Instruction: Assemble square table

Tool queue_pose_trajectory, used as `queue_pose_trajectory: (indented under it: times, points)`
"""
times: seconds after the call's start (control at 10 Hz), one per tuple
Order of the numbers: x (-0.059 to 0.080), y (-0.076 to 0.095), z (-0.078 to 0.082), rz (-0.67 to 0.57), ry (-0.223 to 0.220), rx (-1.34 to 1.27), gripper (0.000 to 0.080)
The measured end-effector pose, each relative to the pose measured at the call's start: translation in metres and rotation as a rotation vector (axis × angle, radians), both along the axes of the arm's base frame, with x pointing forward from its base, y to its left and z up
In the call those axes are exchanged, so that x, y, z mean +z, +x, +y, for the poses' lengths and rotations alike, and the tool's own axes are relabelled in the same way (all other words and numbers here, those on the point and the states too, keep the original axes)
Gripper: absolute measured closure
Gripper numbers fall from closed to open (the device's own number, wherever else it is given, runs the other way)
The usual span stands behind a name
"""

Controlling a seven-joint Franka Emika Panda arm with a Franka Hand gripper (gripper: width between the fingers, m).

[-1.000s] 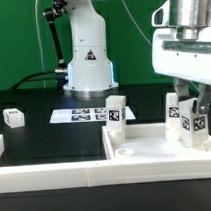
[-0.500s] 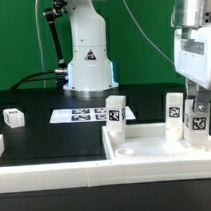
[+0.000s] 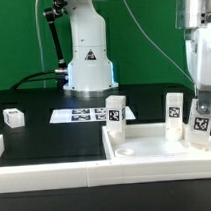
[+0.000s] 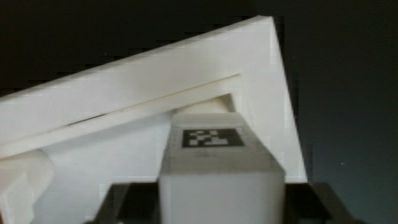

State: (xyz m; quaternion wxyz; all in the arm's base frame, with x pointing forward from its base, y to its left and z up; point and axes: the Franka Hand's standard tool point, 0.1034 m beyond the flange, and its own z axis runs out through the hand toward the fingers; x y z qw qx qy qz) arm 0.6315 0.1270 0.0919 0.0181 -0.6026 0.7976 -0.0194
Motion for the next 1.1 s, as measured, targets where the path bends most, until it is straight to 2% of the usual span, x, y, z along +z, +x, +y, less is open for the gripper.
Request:
queue_pose_trajectory:
  times: [0.1,0.2,0.3,0.4,0.5,1.1]
  points:
    - [-0.0002,0.0000,0.0004,-0.001,-0.002,0.022,0.0434]
    - [-0.0006,-0.0001,0.0003,0.000,-0.003,0.042,0.0434]
    - [-0.0005,0.0002,-0.0004,0.000,-0.007,0.090,0.0297]
    - [-0.0001,0.0007,-0.0022,0.003,-0.016,0.224,0.0297]
    - [0.0000,0.0017,-0.0029,0.001,-0.022,0.299,0.0177]
    - [-0.0006,0.0024,-0.0061,0.013,-0.053,0.737,0.0150]
